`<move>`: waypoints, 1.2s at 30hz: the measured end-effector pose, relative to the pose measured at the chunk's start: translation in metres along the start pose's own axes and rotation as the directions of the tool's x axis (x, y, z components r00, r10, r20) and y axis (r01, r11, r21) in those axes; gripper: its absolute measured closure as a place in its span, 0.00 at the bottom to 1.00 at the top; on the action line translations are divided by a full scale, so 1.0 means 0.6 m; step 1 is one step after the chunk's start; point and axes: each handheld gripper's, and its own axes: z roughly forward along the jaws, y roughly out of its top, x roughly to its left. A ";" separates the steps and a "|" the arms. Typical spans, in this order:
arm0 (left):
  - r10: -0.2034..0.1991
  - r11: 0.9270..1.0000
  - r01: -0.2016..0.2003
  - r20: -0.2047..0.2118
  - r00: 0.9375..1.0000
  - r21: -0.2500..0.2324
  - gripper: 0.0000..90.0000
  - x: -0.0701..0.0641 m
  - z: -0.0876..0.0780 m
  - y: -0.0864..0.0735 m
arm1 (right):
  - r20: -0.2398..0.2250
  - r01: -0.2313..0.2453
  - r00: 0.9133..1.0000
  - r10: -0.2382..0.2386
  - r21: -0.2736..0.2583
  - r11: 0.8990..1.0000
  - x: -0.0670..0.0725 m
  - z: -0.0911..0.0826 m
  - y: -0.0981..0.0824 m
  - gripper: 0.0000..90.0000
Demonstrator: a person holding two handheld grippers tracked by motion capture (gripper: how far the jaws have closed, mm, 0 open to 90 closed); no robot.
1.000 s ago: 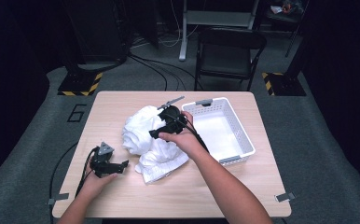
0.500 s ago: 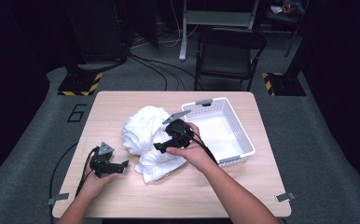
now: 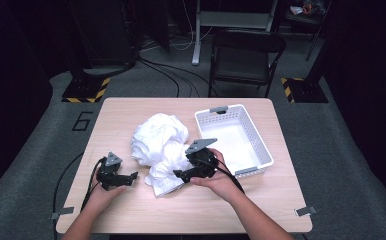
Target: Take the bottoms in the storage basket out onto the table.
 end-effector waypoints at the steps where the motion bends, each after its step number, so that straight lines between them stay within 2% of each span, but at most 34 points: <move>1: -0.001 1.000 0.001 -0.001 1.000 0.000 0.12 0.000 0.000 0.000 | 0.004 0.009 1.000 -0.009 0.001 1.000 0.002 -0.001 -0.008 0.28; 4: 0.001 1.000 -0.001 -0.002 1.000 -0.002 0.12 0.000 0.000 0.000 | 0.005 0.032 0.999 -0.032 0.001 0.999 0.007 -0.002 -0.034 0.28; 6: 0.001 1.000 -0.001 -0.001 1.000 -0.002 0.12 0.000 0.000 0.000 | -0.002 0.027 1.000 -0.027 -0.002 1.000 0.010 -0.002 -0.043 0.28; 9: 0.001 1.000 -0.001 -0.001 1.000 -0.002 0.12 0.000 0.000 0.000 | -0.002 0.044 0.999 -0.044 -0.003 0.999 0.014 0.001 -0.060 0.29; 16: 0.001 1.000 -0.001 -0.002 1.000 -0.001 0.12 0.000 0.000 0.000 | -0.020 0.043 0.999 -0.043 0.005 0.999 0.020 0.007 -0.093 0.29; 19: 0.001 1.000 -0.001 -0.001 1.000 -0.002 0.12 0.000 0.000 0.000 | -0.010 0.050 0.999 -0.050 0.003 0.999 0.018 0.012 -0.104 0.29; 28: 0.001 1.000 -0.001 -0.001 1.000 -0.001 0.12 0.000 0.000 0.000 | -0.033 0.059 0.998 -0.059 -0.007 0.998 0.019 0.021 -0.126 0.30; 32: 0.001 1.000 -0.001 -0.001 1.000 -0.002 0.12 0.000 0.000 0.000 | -0.040 0.060 0.997 -0.060 0.004 0.998 0.022 0.029 -0.134 0.30; 36: 0.001 1.000 -0.001 -0.001 1.000 -0.002 0.12 0.000 0.000 0.000 | -0.038 0.074 0.997 -0.072 0.040 0.996 0.025 0.043 -0.146 0.31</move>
